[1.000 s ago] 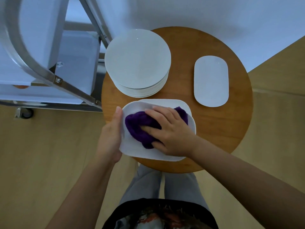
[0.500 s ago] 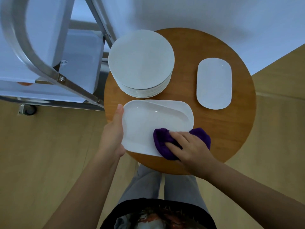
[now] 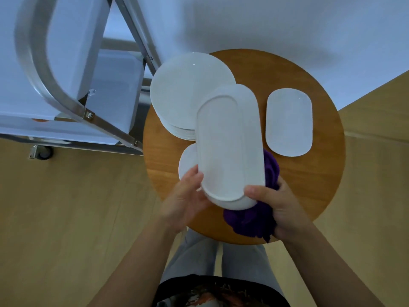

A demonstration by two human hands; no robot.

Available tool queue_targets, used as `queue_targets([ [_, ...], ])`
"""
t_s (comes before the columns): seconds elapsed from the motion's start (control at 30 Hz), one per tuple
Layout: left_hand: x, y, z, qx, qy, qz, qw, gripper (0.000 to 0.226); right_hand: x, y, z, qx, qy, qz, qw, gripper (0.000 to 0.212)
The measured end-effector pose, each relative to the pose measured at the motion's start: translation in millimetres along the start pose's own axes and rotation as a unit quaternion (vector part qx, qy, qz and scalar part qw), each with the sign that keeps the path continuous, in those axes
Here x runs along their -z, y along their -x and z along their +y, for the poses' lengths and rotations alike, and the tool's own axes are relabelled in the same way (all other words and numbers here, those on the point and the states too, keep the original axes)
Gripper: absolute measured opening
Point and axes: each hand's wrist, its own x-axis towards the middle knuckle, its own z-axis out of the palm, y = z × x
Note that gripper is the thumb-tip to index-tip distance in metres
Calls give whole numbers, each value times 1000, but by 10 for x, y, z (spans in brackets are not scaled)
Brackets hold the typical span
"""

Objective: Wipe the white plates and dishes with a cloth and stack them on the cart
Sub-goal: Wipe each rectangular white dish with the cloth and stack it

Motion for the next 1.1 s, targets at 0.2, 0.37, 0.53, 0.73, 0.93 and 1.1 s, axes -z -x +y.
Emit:
queue_targets([
  [0.2,49,-78,-183,-38,159,3,986,82,30,-26,123,-53,-26,44,997,49],
  [0.37,232,-55,104,-90,67,23,993,66,37,9,209,-49,104,225,967,31],
  [0.53,331,-24,408,-76,-104,19,991,62,-7,37,-38,218,230,213,924,49],
  [0.73,118,-8,505,-62,-256,-72,962,42,-291,-341,-308,175,783,-140,580,95],
  [0.93,120,119,627,-30,-351,-128,927,39,-304,-547,-508,112,746,-221,618,74],
  [1.1,154,221,667,-78,-264,-124,953,52,-24,-632,-779,25,579,-168,798,55],
])
